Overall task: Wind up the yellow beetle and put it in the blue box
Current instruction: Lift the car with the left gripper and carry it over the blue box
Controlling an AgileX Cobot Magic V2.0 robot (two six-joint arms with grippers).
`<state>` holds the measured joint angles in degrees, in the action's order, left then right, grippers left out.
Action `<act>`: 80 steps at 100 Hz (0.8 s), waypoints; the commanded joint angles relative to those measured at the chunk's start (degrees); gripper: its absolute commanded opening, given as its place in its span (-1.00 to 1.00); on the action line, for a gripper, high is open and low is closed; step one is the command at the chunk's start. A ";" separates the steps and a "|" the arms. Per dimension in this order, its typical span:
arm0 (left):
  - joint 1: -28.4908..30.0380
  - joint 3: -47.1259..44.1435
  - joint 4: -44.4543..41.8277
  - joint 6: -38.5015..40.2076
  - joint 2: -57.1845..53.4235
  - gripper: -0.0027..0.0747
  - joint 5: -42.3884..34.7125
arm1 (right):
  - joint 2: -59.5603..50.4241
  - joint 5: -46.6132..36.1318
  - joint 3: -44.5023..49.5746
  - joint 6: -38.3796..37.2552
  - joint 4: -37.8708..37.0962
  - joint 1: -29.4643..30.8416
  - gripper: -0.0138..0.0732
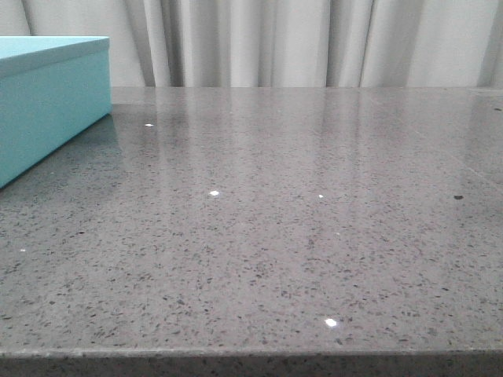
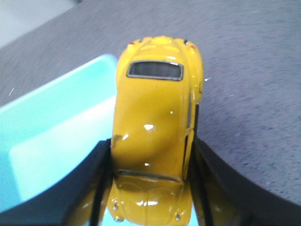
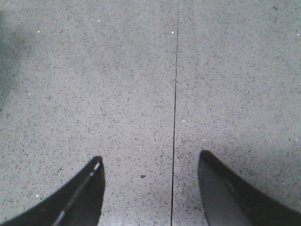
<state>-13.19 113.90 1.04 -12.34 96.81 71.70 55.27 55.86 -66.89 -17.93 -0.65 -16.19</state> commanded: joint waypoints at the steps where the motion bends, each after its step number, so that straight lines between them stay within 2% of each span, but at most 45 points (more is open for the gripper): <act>1: 3.42 1.85 1.14 3.80 -2.86 -0.74 0.90 | -0.83 -4.21 -1.34 0.56 -0.32 0.00 0.34; 40: 13.50 -9.86 0.95 7.19 -2.75 -0.74 -1.67 | -0.83 -4.21 -1.34 0.56 -0.32 0.00 0.34; 80: 14.60 -26.23 1.94 8.53 -2.75 -0.73 -14.28 | -0.83 -4.21 -1.34 0.56 -0.32 0.00 0.34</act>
<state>1.38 88.55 2.16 -4.65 96.69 62.25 55.27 55.65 -66.89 -17.93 -0.65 -16.19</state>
